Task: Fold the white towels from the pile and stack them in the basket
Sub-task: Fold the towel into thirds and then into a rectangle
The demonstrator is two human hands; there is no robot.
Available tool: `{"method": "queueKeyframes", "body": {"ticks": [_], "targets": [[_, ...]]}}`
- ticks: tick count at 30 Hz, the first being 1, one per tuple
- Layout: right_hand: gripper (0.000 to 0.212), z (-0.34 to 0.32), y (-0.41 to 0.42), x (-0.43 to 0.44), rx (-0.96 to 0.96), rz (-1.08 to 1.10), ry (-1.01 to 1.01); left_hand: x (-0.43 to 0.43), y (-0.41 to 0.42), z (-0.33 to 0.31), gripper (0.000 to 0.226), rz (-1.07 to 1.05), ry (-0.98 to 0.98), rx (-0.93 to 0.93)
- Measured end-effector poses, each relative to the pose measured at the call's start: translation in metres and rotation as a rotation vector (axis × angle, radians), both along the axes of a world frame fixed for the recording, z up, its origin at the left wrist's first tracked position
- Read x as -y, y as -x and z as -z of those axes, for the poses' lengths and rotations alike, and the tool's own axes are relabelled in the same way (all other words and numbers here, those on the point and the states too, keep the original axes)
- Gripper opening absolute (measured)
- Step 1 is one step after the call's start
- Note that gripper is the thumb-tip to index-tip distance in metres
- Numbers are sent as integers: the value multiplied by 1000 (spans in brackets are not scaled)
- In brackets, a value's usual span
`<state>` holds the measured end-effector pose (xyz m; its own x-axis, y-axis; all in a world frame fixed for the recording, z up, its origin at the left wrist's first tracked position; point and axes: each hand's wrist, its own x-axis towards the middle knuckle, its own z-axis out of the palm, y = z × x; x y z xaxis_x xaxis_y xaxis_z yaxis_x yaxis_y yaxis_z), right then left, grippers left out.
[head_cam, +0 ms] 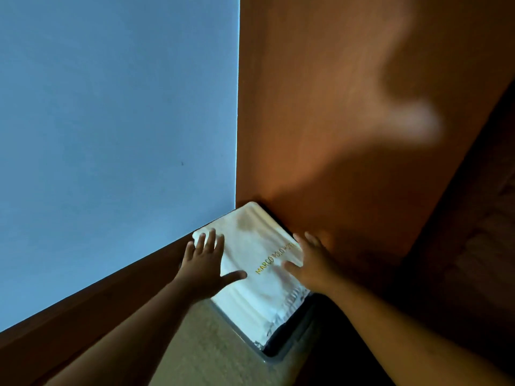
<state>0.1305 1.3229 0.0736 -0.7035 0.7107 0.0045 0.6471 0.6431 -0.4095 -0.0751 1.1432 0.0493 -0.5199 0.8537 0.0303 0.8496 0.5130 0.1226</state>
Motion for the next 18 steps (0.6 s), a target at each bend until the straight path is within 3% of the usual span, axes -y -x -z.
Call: {"method": "queueKeyframes", "body": {"ticks": [3, 10, 12, 15, 18], "targets": [[79, -41, -2, 22, -91, -28, -43, 13, 0, -37, 130, -4, -94, -8], [56, -104, -28, 90, -223, -131, -103, 106, -51, -106, 131, -25, -232, 83], [50, -107, -32, 116, -252, -165, -86, 147, -72, -109, 127, -89, -238, 132], [55, -102, -43, 154, -259, -218, -85, 203, -99, -103, 137, -179, -230, 230], [53, -88, -73, 211, -210, -300, -92, 261, -145, -86, 113, -226, -235, 291]]}}
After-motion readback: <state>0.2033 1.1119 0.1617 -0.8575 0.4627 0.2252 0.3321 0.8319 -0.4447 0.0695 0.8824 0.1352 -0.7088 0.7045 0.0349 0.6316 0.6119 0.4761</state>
